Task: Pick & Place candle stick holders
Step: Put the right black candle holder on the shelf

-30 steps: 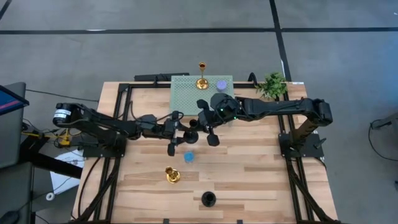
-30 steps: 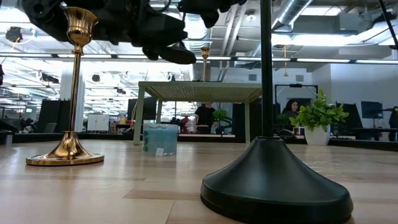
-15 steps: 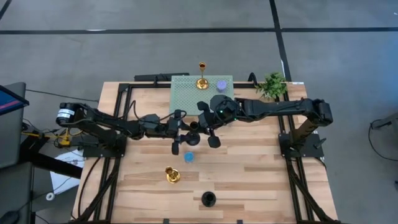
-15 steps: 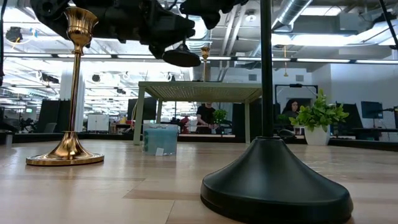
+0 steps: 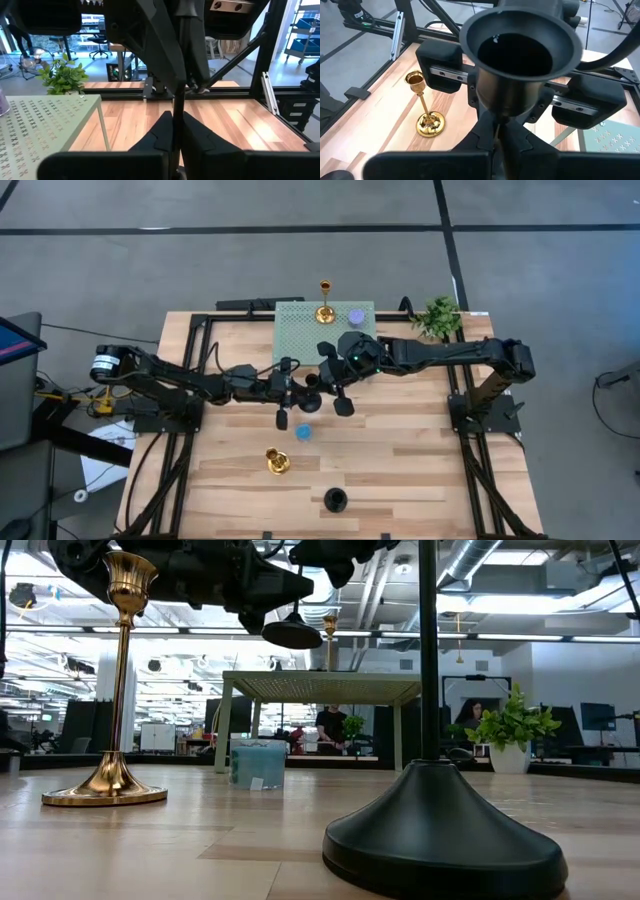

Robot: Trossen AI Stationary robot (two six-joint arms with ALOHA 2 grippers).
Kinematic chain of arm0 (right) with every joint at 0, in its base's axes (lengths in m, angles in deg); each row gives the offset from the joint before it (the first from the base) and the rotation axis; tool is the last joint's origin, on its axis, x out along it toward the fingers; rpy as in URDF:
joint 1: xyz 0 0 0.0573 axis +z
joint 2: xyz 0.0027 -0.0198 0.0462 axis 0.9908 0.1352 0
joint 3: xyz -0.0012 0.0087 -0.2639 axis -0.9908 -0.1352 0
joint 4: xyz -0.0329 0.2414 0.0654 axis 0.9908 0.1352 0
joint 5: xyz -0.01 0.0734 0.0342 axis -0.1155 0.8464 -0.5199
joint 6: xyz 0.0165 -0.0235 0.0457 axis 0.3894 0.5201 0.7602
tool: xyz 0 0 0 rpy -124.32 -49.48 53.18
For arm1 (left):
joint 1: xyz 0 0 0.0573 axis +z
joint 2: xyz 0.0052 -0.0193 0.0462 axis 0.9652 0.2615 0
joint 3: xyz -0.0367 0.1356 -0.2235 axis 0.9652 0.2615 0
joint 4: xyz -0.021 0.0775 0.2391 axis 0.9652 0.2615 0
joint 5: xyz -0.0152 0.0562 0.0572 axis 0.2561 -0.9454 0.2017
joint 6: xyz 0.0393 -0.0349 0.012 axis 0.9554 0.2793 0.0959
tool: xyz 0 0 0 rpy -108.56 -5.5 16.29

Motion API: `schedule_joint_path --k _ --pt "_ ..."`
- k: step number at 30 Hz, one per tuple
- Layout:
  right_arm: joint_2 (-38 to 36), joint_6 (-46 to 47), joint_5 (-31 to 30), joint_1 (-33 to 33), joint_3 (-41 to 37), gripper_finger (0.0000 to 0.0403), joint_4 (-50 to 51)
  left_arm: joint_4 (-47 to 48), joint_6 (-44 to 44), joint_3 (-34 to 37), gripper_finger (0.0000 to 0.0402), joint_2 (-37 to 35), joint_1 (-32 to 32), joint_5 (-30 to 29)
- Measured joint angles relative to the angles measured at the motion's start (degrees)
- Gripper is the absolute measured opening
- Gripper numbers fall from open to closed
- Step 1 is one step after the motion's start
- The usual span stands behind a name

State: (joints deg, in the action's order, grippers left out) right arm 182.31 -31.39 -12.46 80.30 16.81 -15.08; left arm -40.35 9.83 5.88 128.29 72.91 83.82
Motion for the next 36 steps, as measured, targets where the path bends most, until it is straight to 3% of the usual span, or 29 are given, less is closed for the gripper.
schedule_joint_path --k 4,13,21,27,32,36 --pt "0.0 0.0 0.0 0.0 0.0 0.0009 -0.2 0.0 -0.2 0.0 0.0026 0.0 0.0 -0.1" --pt "-1.7 0.0 -1.7 0.0 0.0 0.0072 1.7 0.4 1.2 0.0 0.0014 0.0 0.0 -2.0" --pt "-6.0 0.0 -3.0 0.0 0.0 0.0076 9.9 1.8 4.1 0.1 0.0014 -0.8 0.1 -5.0" --pt "-9.3 1.1 -4.4 0.0 -1.8 0.0076 12.3 5.7 9.6 0.1 0.0014 -5.4 1.0 -11.5" --pt "-12.0 3.0 -7.6 0.0 -5.6 0.0067 11.0 7.0 10.3 1.7 0.0014 -10.2 6.1 -10.5" --pt "-15.2 3.4 -8.8 0.0 -11.7 0.0061 8.0 7.2 8.7 4.4 0.0014 -13.7 13.2 -3.0"
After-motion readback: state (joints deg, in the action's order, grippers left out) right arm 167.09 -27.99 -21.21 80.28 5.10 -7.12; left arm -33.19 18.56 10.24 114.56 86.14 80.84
